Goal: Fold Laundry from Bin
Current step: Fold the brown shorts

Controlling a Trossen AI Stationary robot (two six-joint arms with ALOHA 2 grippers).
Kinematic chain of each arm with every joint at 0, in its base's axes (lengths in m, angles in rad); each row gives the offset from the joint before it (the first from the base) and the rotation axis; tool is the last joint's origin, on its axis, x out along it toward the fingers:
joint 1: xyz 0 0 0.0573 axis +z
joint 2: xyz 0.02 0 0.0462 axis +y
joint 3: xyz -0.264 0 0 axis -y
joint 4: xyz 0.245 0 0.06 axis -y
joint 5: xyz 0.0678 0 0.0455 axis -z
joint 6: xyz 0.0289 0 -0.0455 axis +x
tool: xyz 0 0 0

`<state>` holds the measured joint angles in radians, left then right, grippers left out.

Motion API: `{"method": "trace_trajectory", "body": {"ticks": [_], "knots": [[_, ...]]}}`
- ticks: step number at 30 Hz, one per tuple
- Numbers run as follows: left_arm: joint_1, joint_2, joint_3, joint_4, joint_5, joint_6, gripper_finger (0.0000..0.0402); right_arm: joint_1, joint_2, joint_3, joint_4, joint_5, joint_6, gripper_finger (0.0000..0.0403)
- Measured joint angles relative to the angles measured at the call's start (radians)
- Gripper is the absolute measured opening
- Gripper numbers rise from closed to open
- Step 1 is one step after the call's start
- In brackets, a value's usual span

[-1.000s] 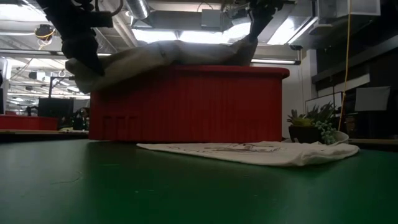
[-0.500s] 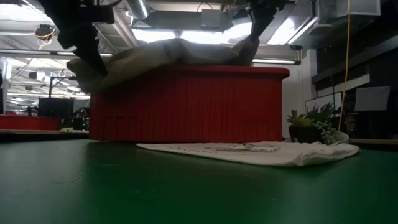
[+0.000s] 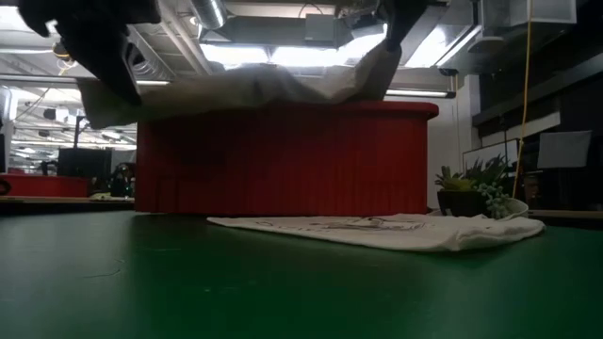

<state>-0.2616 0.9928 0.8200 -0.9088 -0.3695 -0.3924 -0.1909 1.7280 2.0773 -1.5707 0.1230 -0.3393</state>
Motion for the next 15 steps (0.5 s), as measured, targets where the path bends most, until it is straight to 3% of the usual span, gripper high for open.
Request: {"method": "trace_trajectory", "body": {"ticks": [8, 15], "knots": [[-0.080, 0.000, 0.000, 0.007, 0.134, -0.107, 0.0000, 0.140, -0.002, -0.002, 0.000, 0.000, 0.124, 0.0010], [-0.168, 0.000, 0.000, 0.010, 0.183, -0.243, 0.0000, 0.260, -0.007, -0.153, -0.001, -0.001, 0.276, 0.0010]]}}
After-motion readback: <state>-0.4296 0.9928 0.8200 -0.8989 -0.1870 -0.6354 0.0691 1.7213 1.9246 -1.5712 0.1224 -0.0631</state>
